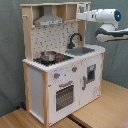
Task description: Play with the kitchen
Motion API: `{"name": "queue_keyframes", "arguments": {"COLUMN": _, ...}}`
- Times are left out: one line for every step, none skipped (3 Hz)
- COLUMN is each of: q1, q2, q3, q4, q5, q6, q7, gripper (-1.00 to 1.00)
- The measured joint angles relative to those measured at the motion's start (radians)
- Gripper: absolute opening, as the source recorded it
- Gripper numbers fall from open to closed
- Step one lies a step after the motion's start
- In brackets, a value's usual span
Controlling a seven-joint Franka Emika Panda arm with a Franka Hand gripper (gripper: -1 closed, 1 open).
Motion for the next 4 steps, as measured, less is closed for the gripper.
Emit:
{"name": "queue_keyframes", "arguments": {"q1": 0.002, "q2": -0.003, "q3": -0.001, "q4": 0.004, "q5": 0.0, "q6": 0.002, "q7": 0.0, "gripper": 1.0}}
{"name": "queue_keyframes", "arguments": {"q1": 0.052, "q2": -0.06, "q3": -0.017, "q4": 0.02, "q5": 0.002, "q6": -0.028, "q7": 0.002, "gripper": 1.0}}
{"name": "queue_keyframes", "arguments": {"q1": 0.017, "q2": -0.077, "q3": -0.026, "q4": 0.12, "q5": 0.001, "q6": -0.022, "q7": 0.007, "gripper": 1.0}}
{"name": "queue_keyframes", "arguments": {"q1": -0.038, "q2": -0.08, "q3": 0.007, "q4": 0.205, "q5": 0.001, "q6": -0.016, "q7": 0.046, "gripper": 1.0}}
